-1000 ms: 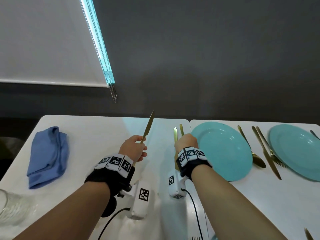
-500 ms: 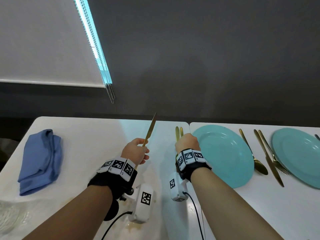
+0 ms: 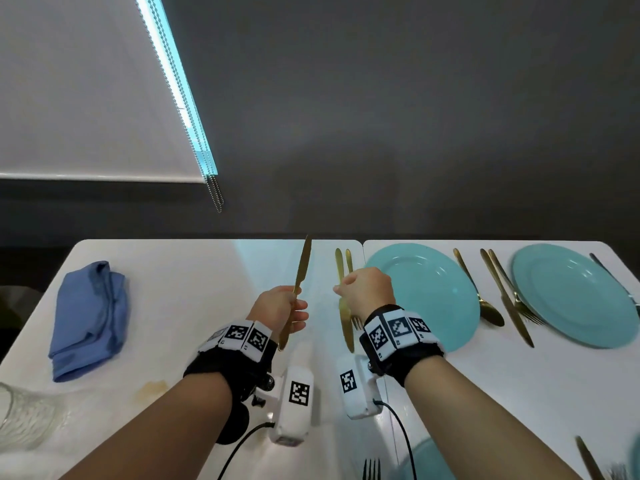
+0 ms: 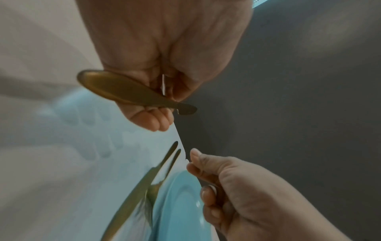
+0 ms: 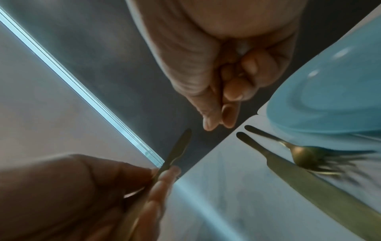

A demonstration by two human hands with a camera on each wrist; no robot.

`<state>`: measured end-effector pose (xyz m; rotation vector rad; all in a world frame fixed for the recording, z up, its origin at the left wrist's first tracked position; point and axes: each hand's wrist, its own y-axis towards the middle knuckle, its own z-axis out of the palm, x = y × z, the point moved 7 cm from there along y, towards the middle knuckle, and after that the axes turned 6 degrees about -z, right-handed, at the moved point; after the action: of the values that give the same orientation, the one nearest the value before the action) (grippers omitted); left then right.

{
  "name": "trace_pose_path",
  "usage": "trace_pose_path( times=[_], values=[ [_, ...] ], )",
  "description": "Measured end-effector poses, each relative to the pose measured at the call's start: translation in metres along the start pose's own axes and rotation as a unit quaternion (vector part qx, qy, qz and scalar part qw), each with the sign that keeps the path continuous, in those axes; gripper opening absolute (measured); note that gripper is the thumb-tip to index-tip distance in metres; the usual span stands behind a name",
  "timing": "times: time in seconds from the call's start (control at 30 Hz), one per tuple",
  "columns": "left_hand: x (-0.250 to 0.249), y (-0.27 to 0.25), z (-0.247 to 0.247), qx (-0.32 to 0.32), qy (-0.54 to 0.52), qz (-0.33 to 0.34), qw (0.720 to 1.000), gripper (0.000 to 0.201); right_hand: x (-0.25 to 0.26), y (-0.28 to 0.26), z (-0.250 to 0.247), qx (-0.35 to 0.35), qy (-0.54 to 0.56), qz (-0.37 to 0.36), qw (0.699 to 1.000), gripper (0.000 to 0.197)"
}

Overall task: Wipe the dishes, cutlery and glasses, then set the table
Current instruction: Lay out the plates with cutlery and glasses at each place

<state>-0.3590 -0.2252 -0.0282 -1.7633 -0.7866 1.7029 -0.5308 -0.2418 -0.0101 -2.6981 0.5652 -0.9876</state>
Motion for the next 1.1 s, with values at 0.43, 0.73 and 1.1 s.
trace_pose_path(
  times=[0.43,0.73,1.1],
  values=[
    [0.107,-0.098,-0.003,0.134,0.070,-0.031,0.988,0.038,-0.026,-0.198,0.039,0.063,0.123,0.035,0.990,0.014],
    [0.183,-0.160,-0.025,0.172,0.151,-0.038,0.973,0.035,-0.073,-0.292,0.084,0.062,0.167,0.109,0.978,0.012],
    [0.204,-0.170,-0.047,0.089,0.194,-0.010,0.977,0.036,-0.152,-0.314,0.094,0.026,-0.022,0.209,0.977,0.031]
  ],
)
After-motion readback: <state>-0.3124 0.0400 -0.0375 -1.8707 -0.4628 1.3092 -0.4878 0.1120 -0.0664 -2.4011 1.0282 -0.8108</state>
